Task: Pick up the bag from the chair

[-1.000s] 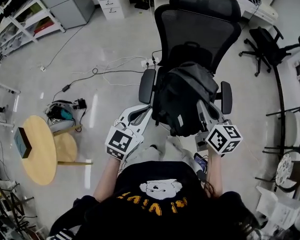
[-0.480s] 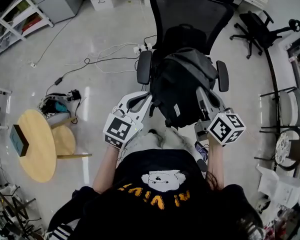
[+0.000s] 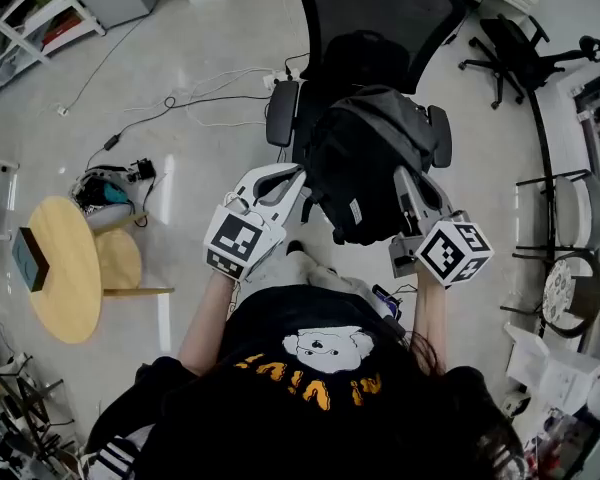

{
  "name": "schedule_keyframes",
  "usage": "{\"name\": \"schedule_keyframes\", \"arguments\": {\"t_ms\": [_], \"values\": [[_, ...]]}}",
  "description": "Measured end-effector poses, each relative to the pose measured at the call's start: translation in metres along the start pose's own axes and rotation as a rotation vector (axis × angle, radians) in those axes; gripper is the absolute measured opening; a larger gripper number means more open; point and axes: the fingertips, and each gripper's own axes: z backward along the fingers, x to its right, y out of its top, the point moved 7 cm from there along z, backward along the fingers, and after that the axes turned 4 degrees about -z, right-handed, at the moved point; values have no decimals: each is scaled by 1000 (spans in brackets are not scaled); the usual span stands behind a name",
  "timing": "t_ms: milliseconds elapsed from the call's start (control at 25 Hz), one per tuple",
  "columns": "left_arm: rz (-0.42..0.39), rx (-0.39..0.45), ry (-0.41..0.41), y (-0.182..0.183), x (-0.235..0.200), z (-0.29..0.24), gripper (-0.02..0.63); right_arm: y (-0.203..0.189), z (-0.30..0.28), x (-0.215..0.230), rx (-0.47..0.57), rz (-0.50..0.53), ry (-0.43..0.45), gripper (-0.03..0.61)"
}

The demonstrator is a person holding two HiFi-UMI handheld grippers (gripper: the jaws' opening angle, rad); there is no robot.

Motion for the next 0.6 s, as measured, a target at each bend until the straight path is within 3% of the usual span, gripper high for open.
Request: {"name": "schedule_keyframes", "arguments": {"t_ms": [600], "values": [[-21,-3,26,20,70,3,8,-13,53,18,-62,36,55,26]]}}
